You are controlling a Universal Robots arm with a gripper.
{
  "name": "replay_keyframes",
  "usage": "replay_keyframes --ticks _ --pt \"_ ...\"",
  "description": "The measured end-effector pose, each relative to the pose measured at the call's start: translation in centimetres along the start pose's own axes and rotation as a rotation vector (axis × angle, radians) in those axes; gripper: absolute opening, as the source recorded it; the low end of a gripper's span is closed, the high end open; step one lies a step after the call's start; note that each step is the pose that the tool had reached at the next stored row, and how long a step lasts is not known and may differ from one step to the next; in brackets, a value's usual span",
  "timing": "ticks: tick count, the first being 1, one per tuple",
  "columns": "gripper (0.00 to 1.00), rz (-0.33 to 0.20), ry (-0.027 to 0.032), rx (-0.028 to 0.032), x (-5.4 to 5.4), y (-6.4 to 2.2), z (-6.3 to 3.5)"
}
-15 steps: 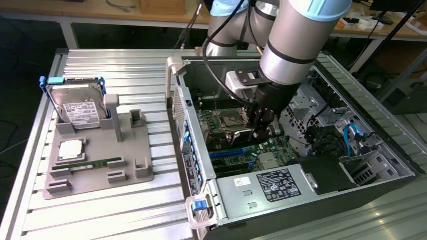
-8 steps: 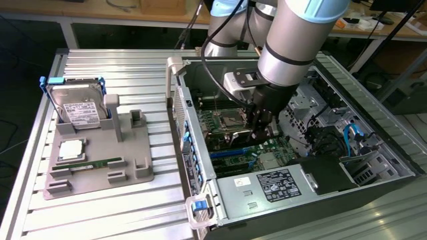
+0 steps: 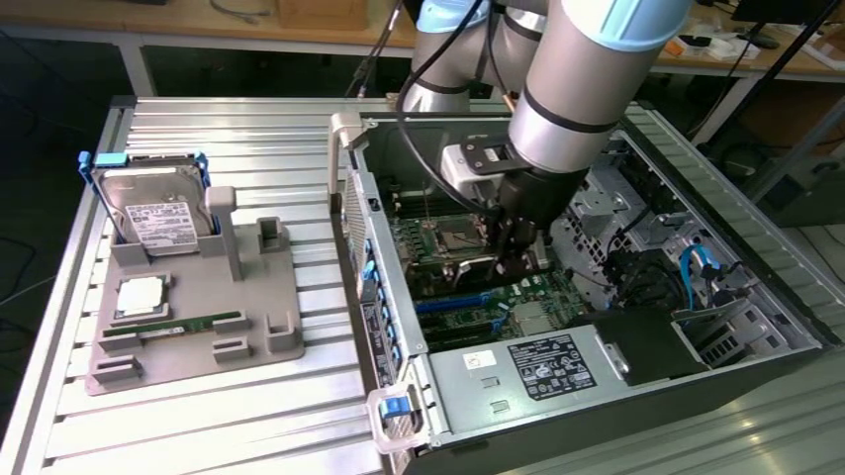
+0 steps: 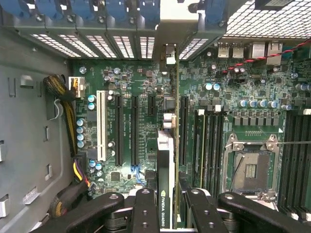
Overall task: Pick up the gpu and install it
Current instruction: 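Insert the gpu into the slot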
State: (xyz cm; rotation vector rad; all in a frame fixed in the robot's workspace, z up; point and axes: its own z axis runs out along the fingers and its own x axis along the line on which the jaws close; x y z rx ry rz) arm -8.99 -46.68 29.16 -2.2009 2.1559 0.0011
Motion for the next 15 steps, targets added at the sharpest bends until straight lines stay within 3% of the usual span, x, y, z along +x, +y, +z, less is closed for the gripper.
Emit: replay_keyframes --ticks 3,7,15 --pt "0.27 0.0 -0.0066 0.0002 -0.01 0.08 0.32" --pt "0.27 0.0 -0.0069 0.0 0.01 0.48 0.82" --pt "0.27 0.0 -0.0074 0.0002 0.0 0.88 0.87"
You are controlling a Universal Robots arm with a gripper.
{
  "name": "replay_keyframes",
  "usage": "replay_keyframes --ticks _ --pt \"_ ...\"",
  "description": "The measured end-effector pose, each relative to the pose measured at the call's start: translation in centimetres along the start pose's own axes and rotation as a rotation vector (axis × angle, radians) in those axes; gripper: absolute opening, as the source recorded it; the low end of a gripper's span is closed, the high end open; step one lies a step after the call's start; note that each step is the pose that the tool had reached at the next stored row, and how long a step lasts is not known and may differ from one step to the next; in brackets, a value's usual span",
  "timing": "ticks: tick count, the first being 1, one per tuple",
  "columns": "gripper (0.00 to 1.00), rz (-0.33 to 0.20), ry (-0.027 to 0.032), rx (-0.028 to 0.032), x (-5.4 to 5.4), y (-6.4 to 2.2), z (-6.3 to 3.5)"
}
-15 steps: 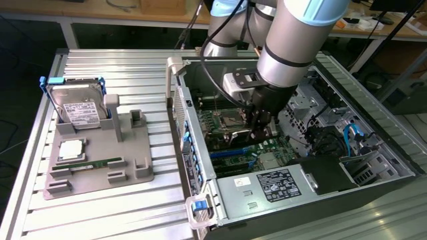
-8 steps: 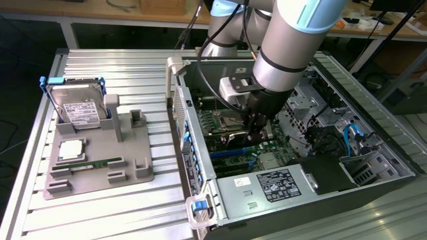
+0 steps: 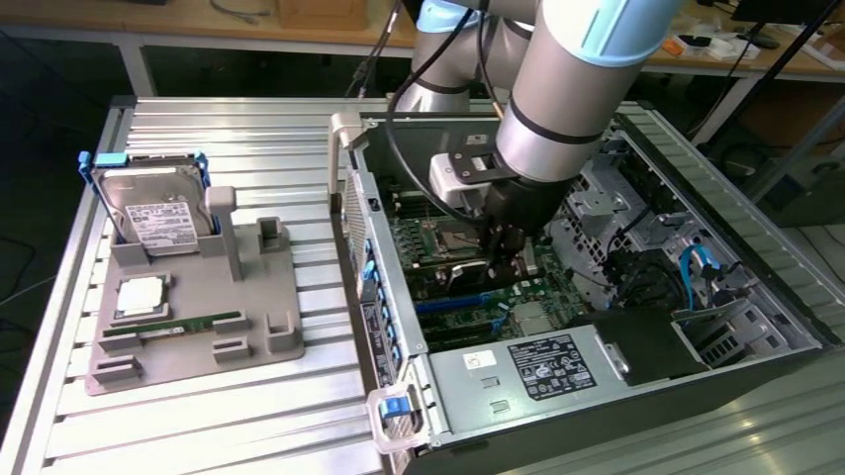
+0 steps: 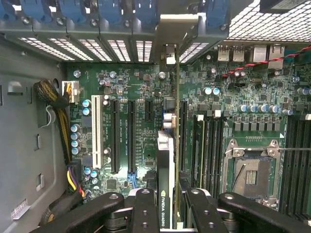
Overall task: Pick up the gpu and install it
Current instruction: 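Insert the gpu into the slot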
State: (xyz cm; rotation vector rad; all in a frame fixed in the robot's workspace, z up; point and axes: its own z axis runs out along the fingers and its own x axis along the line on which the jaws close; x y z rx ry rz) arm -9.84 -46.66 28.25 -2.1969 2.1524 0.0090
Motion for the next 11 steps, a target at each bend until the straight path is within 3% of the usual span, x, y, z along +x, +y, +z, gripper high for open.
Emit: replay_keyframes --ticks 7,11 --pt "0.27 0.0 -0.0001 -0.0014 0.0 0.09 -0.01" --pt "0.27 0.001 -0.0023 -0.0215 0.0 -0.14 0.02"
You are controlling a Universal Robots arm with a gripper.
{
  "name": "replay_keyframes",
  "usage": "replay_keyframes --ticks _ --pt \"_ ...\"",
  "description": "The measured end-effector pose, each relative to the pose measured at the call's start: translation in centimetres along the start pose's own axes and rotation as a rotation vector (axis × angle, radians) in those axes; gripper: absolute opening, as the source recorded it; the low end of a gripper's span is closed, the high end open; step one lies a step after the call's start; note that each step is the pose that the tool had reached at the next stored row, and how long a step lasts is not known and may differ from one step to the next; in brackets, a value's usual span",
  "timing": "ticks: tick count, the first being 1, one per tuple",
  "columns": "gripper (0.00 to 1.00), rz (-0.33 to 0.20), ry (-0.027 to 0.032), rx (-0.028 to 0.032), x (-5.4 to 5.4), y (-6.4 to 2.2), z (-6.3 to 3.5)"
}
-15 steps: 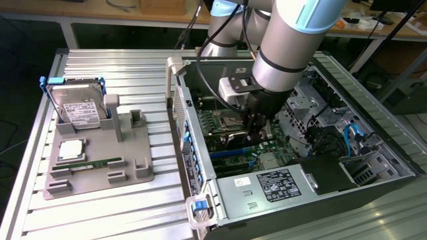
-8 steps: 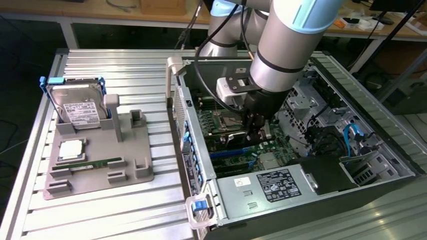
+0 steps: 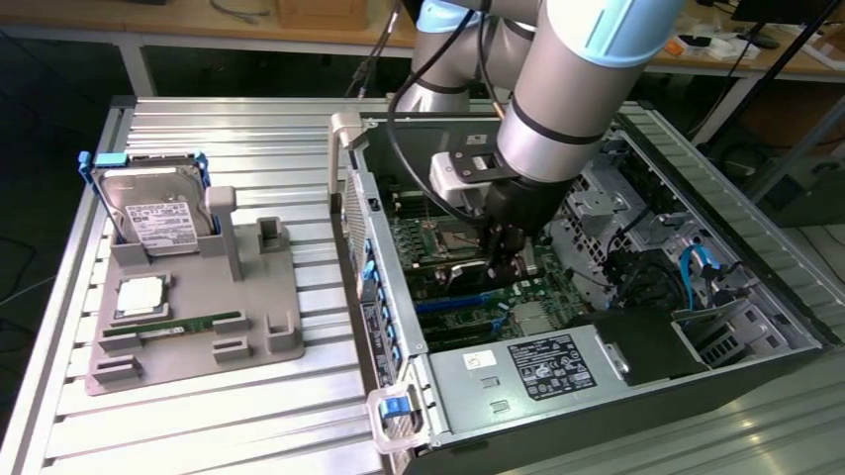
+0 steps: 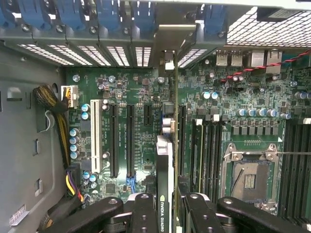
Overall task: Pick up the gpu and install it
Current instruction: 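Insert the gpu into the slot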
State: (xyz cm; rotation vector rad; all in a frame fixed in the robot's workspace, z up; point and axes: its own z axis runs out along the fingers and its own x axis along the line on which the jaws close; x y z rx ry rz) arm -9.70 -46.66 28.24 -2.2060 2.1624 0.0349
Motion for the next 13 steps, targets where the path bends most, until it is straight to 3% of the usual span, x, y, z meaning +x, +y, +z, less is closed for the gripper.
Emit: replay_keyframes --ticks 2,4,7,13 --pt "0.27 0.001 -0.0003 -0.0104 0.0 -0.13 0.01" --pt "0.27 0.001 -0.0005 -0.0163 0.01 -0.2 0.02" --pt "0.27 0.001 -0.0009 -0.0203 0.01 -0.23 0.02" --pt "0.27 0.001 -0.0015 -0.0209 0.01 -0.23 0.09"
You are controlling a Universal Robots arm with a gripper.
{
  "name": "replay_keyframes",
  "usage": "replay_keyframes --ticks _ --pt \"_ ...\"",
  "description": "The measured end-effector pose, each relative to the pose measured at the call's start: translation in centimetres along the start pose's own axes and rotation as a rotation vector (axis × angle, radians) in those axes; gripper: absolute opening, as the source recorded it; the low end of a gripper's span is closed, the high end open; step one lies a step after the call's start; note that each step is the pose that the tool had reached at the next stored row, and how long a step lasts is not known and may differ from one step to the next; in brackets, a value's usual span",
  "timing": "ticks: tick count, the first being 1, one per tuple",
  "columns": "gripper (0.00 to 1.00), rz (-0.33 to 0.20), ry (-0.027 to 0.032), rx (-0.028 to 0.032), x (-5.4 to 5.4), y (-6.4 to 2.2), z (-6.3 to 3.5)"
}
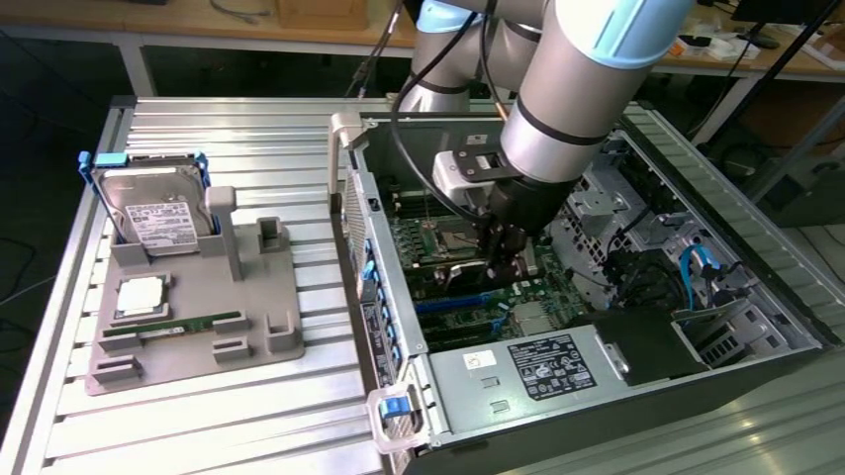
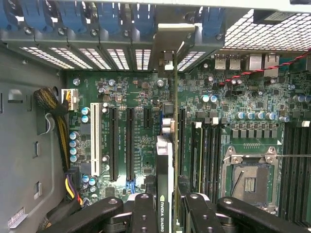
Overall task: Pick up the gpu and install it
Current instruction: 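Insert the gpu into the slot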
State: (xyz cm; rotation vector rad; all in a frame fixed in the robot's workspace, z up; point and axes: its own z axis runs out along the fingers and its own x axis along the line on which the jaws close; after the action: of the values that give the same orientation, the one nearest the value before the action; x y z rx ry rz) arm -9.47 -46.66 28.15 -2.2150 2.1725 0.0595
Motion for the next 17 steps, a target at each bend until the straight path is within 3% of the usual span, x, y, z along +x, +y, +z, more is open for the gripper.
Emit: replay_keyframes --ticks 17 --pt "0.27 0.0 -0.0089 0.0001 0.04 0.0 0.73"
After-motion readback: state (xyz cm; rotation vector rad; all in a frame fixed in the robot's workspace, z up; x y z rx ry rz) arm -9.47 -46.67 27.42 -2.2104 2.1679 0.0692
